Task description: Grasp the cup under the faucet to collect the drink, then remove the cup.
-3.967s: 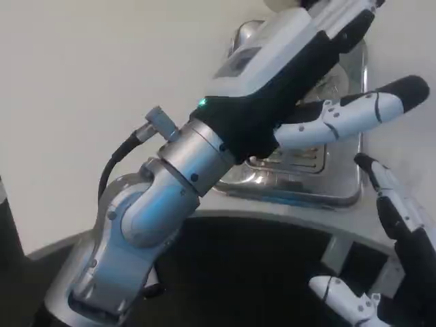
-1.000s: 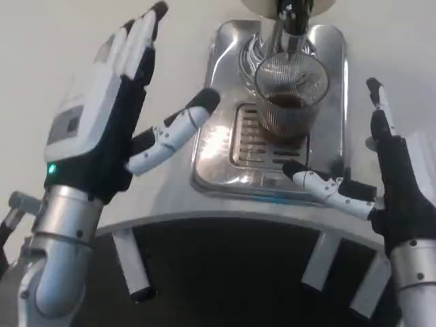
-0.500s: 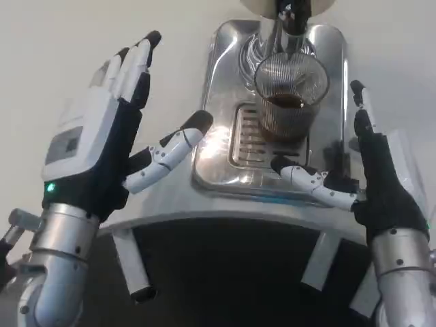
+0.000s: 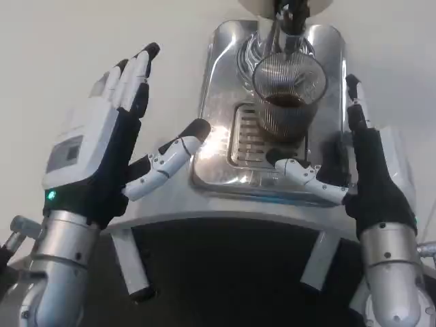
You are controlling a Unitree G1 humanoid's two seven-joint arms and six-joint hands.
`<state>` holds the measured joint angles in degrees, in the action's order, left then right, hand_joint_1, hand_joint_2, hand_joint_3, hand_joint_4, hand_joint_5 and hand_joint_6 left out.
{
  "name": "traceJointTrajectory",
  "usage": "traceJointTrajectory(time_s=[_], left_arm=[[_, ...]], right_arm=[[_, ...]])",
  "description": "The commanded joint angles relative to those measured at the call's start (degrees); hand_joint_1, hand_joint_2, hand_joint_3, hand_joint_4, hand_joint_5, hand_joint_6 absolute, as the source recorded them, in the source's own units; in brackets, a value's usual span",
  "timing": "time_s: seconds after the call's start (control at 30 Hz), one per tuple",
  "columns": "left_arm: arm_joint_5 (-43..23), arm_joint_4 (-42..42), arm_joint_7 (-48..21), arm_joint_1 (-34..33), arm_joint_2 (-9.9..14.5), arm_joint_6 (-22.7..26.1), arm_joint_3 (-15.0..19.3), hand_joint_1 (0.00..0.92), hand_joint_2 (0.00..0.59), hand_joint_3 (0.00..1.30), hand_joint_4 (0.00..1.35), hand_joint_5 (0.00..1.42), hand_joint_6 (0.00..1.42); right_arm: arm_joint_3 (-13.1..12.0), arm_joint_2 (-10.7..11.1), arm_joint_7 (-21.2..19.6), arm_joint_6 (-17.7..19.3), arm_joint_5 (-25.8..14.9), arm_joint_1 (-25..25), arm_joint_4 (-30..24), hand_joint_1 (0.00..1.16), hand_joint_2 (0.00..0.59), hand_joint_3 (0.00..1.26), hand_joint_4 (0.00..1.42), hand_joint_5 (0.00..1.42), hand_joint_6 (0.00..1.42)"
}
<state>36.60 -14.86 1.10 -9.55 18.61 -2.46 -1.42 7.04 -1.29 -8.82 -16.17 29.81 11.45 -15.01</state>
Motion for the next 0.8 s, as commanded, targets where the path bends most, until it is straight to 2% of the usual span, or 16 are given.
traceJointTrajectory(time_s=[0.03, 0.5, 0.8], left_arm=[[0.0, 0.6, 0.6, 0.4, 0.1, 0.1, -0.5, 0.000, 0.205, 0.00, 0.00, 0.00, 0.00], [-0.5, 0.4, 0.5, 0.7, 0.1, 0.5, 0.1, 0.000, 0.205, 0.00, 0.00, 0.00, 0.00], [-0.9, 0.0, 0.8, 1.4, 0.1, 0.3, 0.7, 0.000, 0.205, 0.00, 0.00, 0.00, 0.00]], right_arm=[[0.1, -0.2, -1.9, 2.0, -0.9, 0.7, 1.7, 0.82, 0.163, 0.02, 0.02, 0.06, 0.18], [-0.1, 0.8, -3.4, 3.9, -2.4, 3.8, 5.9, 0.82, 0.166, 0.02, 0.02, 0.06, 0.18], [0.8, 0.2, -4.4, 3.6, -2.5, 7.9, 9.9, 0.83, 0.173, 0.02, 0.02, 0.06, 0.18]])
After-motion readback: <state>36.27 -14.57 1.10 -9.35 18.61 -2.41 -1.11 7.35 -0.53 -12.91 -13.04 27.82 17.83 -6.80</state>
